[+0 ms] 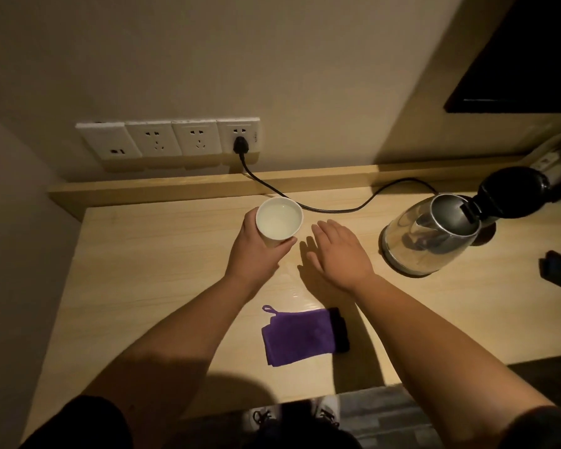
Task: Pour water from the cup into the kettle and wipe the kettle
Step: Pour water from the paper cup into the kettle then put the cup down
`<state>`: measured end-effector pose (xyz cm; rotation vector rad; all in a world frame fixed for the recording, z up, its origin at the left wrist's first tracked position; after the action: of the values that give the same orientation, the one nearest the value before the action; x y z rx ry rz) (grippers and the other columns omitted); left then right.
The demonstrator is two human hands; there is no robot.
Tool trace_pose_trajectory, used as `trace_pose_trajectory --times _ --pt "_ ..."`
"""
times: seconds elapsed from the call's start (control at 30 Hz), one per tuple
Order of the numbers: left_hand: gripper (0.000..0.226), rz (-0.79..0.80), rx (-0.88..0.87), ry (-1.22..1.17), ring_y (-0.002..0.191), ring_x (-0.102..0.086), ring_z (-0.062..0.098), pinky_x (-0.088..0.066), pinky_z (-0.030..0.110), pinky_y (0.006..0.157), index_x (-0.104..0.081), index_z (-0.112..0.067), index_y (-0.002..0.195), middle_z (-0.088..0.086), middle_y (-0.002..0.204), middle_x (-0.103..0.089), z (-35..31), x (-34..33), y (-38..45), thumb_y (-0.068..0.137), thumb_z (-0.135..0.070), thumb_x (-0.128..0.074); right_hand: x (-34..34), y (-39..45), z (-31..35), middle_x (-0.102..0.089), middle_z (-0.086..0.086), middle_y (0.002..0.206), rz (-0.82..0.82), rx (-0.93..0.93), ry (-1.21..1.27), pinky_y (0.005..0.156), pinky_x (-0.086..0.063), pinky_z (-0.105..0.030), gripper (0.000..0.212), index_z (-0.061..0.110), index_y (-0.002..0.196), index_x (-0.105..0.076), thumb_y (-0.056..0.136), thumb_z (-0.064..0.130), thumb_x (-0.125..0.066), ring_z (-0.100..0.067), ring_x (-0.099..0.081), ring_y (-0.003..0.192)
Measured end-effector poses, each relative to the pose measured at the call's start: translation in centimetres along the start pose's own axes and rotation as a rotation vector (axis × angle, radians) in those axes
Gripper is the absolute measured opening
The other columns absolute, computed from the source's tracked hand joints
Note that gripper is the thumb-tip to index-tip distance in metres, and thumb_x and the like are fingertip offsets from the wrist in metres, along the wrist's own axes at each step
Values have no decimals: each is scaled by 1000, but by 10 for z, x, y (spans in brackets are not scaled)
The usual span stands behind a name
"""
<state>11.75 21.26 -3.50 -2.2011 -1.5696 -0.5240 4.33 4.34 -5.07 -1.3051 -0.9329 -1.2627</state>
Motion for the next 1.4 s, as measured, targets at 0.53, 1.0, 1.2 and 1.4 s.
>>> trace_pose_trajectory --times 0.53,1.0,1.2,1.4 --pt "86 155 -136 25 120 -45 16 -38 25 91 -31 -23 138 0 135 -47 -79 -80 -62 72 -38 -83 -9 -141 -110 -43 -6 150 -14 -257 15 113 -31 -43 47 22 142 -47 100 45 -41 -28 -38 137" --pt "87 112 -186 68 112 -39 5 -37 22 89 -32 -20 138 0 133 -47 -131 -151 -88 70 -37 -84 -44 -201 -232 -46 -10 146 62 -315 -23 110 -33 -41 46 16 135 -49 100 43 -38 -27 -41 132" --pt "87 76 -202 89 112 -40 5 -37 22 91 -31 -21 138 -4 130 -46 -140 -160 -88 70 -39 -83 -63 -197 -255 -22 -12 162 106 -361 18 120 -19 -46 59 17 151 -28 102 49 -30 -31 -17 148" --pt "89 46 -203 99 114 -38 4 -36 21 91 -30 -23 139 -4 133 -45 -148 -160 -80 70 -38 -83 -79 -192 -259 -13 -10 164 118 -366 68 122 -8 -47 62 19 155 -21 102 51 -22 -30 -7 151"
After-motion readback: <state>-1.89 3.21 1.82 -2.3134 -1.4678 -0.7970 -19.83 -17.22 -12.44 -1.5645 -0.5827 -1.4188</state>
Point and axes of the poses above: each hand's wrist, its own y-axis towards the middle knuckle, its own x-axis out of the back of the hand, z = x × y, the point moved 1 cm from there along y, towards the middle knuckle
